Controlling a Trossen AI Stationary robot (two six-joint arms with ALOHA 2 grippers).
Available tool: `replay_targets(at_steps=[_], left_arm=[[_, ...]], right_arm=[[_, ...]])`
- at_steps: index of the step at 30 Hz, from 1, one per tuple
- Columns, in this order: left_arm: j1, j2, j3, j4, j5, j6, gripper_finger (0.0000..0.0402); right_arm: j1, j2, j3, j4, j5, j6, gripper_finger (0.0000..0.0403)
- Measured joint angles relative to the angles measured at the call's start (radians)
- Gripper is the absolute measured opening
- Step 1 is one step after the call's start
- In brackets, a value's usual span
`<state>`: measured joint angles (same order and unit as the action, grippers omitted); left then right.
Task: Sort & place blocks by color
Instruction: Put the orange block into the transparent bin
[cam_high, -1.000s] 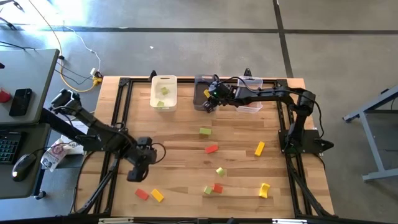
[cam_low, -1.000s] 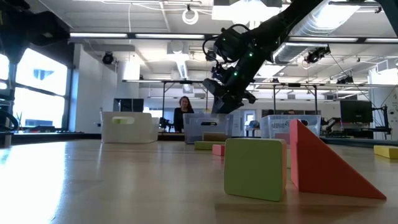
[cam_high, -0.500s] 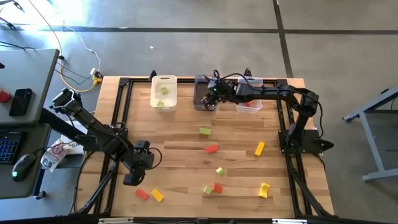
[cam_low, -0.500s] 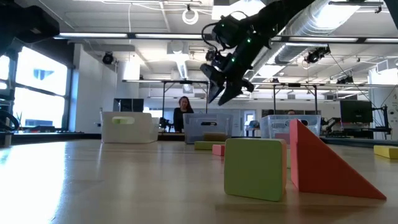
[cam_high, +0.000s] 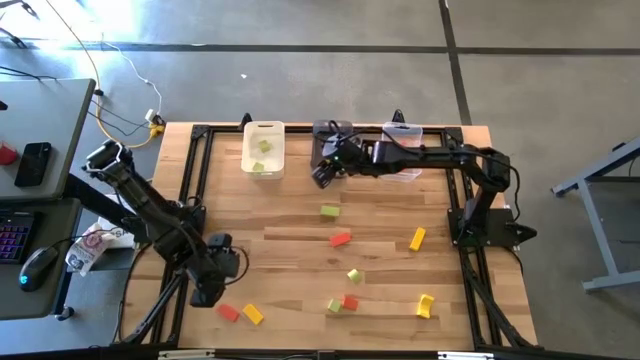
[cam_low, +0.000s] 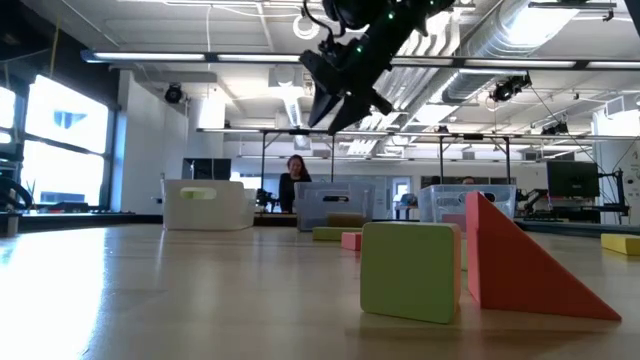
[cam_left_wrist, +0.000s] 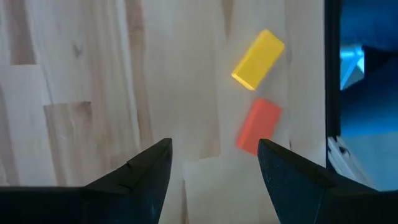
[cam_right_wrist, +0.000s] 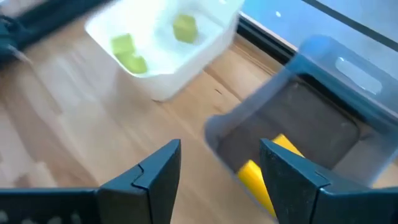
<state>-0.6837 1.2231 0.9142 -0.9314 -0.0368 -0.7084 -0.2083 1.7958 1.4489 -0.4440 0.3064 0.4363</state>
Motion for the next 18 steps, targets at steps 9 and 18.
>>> replay_targets(at_steps=[9, 18], left_arm=[[-0.128, 0.077, 0.0, 0.016, 0.0, 0.03, 0.0225], [-0.213, 0.22, 0.0, 0.101, -0.001, -0.033, 0.0225]], right_arm=[[0.058, 0.0, 0.024, -0.001, 0.001, 0.043, 0.0201], [0.079, 0.001, 0.024, -0.002, 0.002, 0.088, 0.0201]])
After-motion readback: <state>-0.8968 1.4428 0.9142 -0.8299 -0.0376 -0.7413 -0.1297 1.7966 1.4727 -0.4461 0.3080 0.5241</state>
